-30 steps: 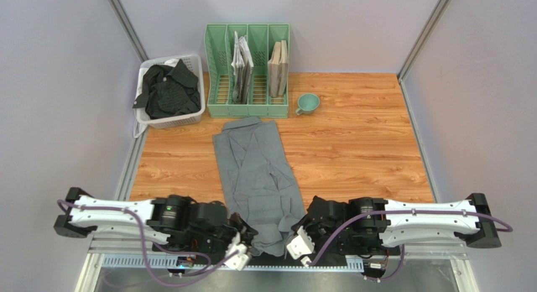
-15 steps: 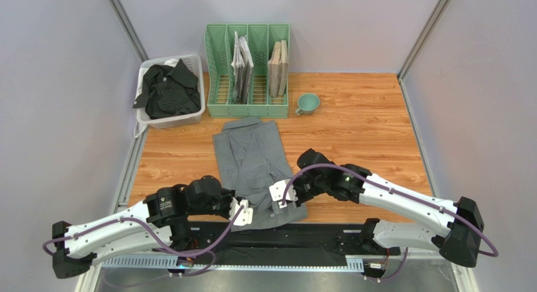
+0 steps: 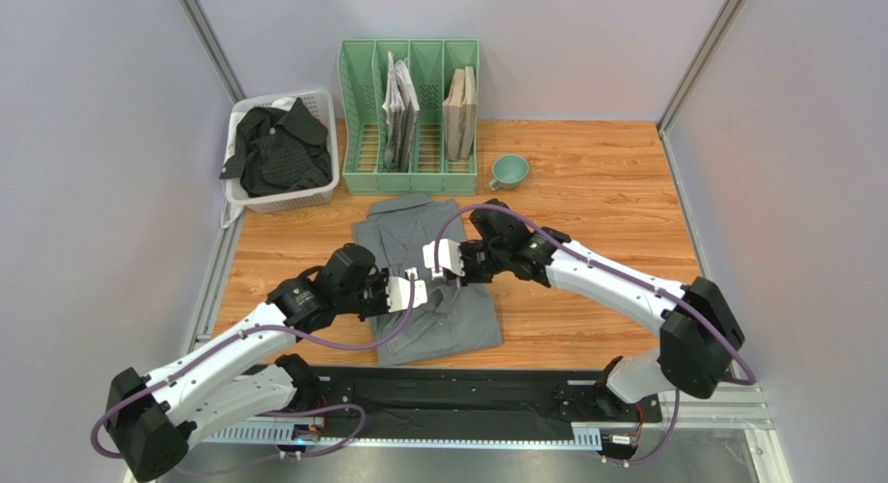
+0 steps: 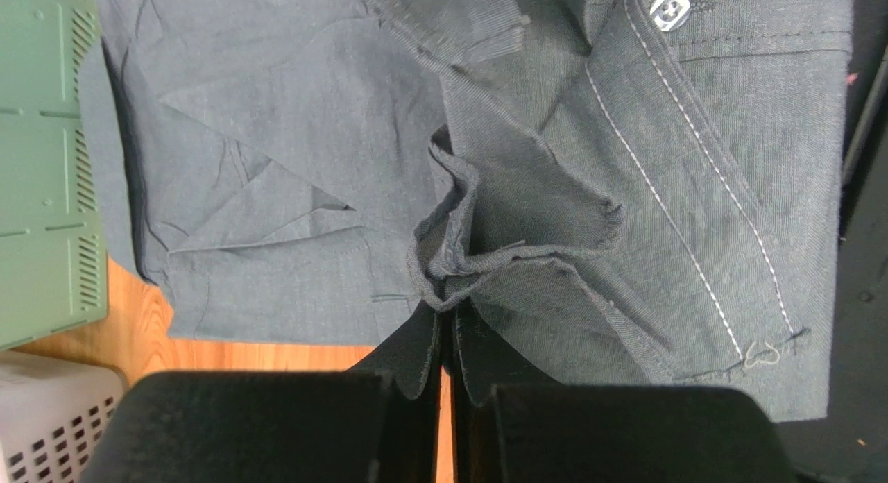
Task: Fold and stack the long sleeve shirts
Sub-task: Fold the shirt
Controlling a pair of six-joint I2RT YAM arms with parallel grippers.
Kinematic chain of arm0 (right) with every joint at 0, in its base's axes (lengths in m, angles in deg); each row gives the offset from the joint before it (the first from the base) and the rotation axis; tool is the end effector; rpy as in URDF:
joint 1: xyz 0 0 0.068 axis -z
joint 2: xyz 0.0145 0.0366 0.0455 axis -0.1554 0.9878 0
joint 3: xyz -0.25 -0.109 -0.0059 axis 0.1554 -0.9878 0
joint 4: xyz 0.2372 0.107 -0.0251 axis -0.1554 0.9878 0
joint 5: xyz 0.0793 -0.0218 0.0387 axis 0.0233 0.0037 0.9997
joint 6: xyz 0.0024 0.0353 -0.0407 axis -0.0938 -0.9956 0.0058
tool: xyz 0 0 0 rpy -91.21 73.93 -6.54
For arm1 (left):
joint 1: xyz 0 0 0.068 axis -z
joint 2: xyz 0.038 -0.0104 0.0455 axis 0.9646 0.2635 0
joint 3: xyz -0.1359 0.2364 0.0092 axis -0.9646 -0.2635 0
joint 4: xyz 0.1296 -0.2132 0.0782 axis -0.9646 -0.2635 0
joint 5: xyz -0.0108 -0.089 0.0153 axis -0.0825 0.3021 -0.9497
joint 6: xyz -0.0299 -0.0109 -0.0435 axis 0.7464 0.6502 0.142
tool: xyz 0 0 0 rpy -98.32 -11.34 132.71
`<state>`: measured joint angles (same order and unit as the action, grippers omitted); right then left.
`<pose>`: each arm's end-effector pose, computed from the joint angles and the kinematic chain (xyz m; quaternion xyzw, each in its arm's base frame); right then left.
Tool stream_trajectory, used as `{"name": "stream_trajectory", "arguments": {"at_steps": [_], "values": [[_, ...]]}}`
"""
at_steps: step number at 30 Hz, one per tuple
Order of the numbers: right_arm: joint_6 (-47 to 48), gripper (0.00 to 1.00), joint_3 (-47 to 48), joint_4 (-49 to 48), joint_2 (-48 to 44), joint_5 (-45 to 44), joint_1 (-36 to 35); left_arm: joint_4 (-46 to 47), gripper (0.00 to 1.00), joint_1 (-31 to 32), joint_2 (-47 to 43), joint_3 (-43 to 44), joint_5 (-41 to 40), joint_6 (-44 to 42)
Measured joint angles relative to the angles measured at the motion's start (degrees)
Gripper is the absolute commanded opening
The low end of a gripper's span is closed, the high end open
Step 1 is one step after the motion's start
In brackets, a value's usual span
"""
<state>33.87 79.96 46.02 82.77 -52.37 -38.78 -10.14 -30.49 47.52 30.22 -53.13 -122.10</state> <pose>0.1905 0.2305 0.2552 -0.7447 0.5460 0.1796 0.3392 0.1227 -0.1279 0.2396 0.6255 0.6791 -0.1035 0.3699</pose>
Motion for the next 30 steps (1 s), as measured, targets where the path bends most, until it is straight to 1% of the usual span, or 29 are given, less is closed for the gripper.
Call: {"name": "stream_trajectory", "arguments": {"at_steps": [10,14,15,16,17,18,19,20,21,23,24,25,26,28,29,30], "values": [[-1.95,0.00,3.23,-5.46,9.66,0.07,2.47,4.20,0.00,-8.87,10.58,0.20,2.10,-1.81],[-2.80,0.00,3.32,-5.88,11.13,-0.61,3.37,5.40,0.01,-10.03,15.23,1.03,2.40,-2.29],[-3.02,0.03,3.32,-5.88,11.47,-0.92,3.72,5.42,0.04,-10.25,16.68,1.57,2.56,-2.32],[-3.32,0.09,3.32,-5.90,11.91,-1.31,4.15,5.38,0.08,-10.64,18.27,2.25,2.71,-2.34],[-3.76,0.12,3.32,-5.90,12.37,-1.70,4.50,5.18,0.10,-11.06,19.76,2.97,2.97,-2.43],[-4.33,0.14,3.39,-5.88,12.92,-2.03,4.85,4.72,0.11,-11.67,21.57,3.96,3.41,-2.49],[-4.98,0.20,3.52,-5.86,13.60,-2.47,5.25,4.17,0.12,-12.33,23.12,4.83,3.65,-2.51],[-5.62,0.21,3.85,-5.62,14.36,-3.21,5.60,2.75,0.12,-13.53,25.35,6.47,4.20,-2.49],[-6.19,0.27,4.22,-5.29,15.02,-3.82,5.79,2.05,0.13,-14.56,27.02,7.61,4.55,-2.36],[-7.39,0.34,5.88,-3.85,16.70,-4.35,6.21,-0.35,0.16,-17.27,30.67,11.13,5.55,-2.05],[-8.07,0.37,6.91,-3.19,17.35,-4.39,6.38,-1.51,0.19,-18.82,32.20,12.85,6.27,-1.86],[-8.92,0.47,8.72,-1.97,18.12,-4.17,6.88,-2.95,0.24,-20.65,33.57,14.71,6.84,-1.57],[-9.68,0.48,10.05,-1.29,18.56,-4.02,7.23,-3.65,0.28,-21.92,34.23,15.74,7.04,-1.22],[-11.23,0.58,13.49,0.55,18.86,-3.78,8.22,-6.14,0.49,-24.55,34.95,17.73,7.67,-0.26],[-12.11,0.59,14.88,1.29,18.84,-3.65,8.63,-7.23,0.57,-25.29,34.99,18.32,7.89,-0.17],[-13.07,0.59,16.74,2.21,18.80,-3.50,9.27,-8.81,0.60,-25.90,34.93,18.95,8.26,0.44]]}}
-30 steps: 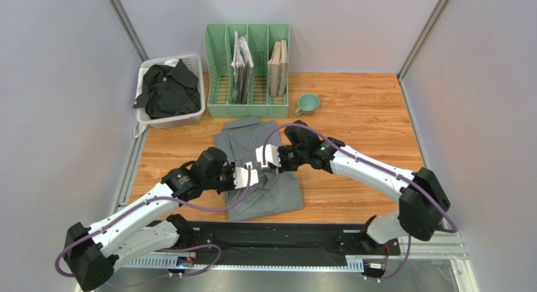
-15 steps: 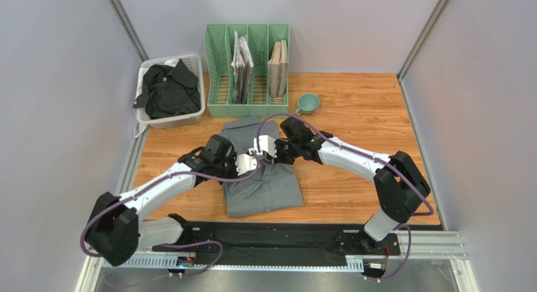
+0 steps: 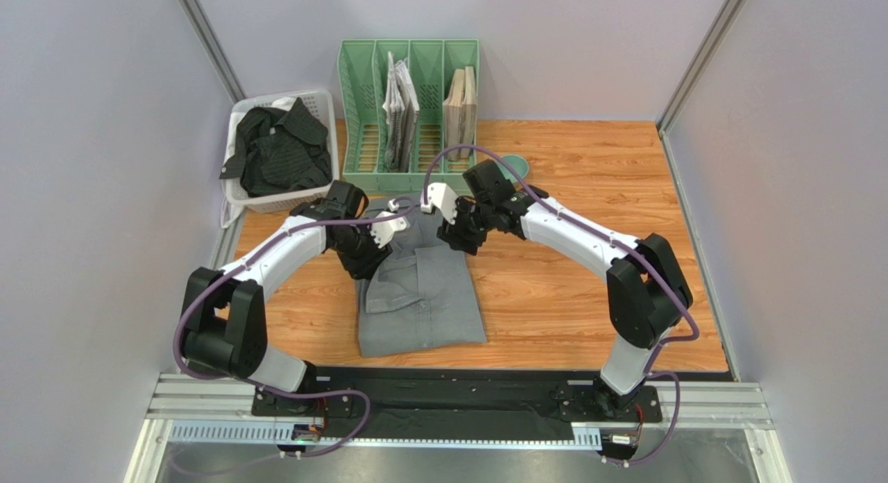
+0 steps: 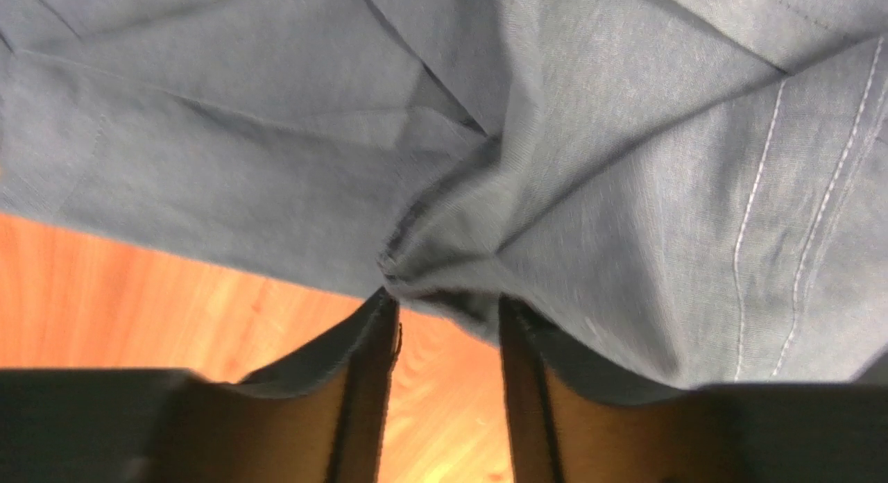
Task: Fold and stack the long sleeve shirts
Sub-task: Fold the shirt
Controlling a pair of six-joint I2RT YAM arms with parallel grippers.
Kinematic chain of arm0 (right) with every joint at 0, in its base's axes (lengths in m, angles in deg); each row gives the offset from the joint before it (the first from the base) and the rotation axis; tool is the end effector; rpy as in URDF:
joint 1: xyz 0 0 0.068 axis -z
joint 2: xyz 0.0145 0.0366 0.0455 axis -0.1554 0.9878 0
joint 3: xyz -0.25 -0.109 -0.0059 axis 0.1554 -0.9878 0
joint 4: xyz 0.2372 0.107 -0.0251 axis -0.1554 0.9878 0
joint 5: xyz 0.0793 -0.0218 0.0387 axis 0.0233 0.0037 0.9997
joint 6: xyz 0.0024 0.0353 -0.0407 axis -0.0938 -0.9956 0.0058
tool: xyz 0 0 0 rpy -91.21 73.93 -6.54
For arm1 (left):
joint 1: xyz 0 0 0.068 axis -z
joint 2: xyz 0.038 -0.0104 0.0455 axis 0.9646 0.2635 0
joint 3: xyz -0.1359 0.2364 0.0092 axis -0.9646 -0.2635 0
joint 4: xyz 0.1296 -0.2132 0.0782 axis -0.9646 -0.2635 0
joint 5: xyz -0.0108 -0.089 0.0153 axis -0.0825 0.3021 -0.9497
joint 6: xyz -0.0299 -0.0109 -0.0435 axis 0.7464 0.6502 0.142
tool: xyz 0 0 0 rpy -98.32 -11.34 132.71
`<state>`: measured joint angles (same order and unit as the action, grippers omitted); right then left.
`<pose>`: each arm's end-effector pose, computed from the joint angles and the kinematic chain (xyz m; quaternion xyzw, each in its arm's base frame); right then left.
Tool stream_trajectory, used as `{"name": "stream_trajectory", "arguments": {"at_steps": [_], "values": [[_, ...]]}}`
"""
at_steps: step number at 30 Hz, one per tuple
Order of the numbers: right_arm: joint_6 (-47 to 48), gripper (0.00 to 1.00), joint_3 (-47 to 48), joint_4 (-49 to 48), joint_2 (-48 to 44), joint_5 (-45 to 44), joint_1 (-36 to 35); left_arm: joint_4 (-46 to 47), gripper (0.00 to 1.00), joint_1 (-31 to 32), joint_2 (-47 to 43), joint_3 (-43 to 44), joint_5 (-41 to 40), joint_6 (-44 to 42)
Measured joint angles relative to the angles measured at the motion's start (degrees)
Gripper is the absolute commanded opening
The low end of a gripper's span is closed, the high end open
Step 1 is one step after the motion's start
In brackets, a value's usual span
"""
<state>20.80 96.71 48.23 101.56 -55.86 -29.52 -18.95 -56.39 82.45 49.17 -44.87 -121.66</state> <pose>0.2881 0.2443 0.2395 -0.6228 0.7033 0.1646 0.3005 0.2566 -0.0966 0.2084 0.4725 0.8512 -0.1272 0.1899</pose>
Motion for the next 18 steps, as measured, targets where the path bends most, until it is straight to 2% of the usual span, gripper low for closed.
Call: {"name": "stream_trajectory", "arguments": {"at_steps": [1,4,8,12,14,18], "values": [[-0.94,0.58,1.29,0.63,-0.09,0.20,0.48,-1.60,0.73,-0.33,-0.11,0.59,0.35,0.50],[-3.10,0.52,3.65,4.59,-0.94,0.96,1.75,-5.70,0.75,-1.16,-0.94,1.99,1.79,2.05],[-8.04,0.42,3.96,12.28,-3.56,5.64,2.58,-9.68,0.70,-5.68,-3.61,3.72,4.48,7.91],[-13.20,0.34,3.72,17.99,-4.22,11.69,-0.15,-12.22,0.70,-9.97,-4.70,5.86,6.43,13.05],[-14.99,0.33,2.99,19.17,-4.04,13.77,-2.12,-13.29,0.70,-10.01,-6.03,6.05,7.96,12.70],[-18.73,0.26,1.51,19.78,-1.46,17.25,-4.92,-17.33,0.76,-7.08,-11.41,6.10,10.25,4.94]]}}
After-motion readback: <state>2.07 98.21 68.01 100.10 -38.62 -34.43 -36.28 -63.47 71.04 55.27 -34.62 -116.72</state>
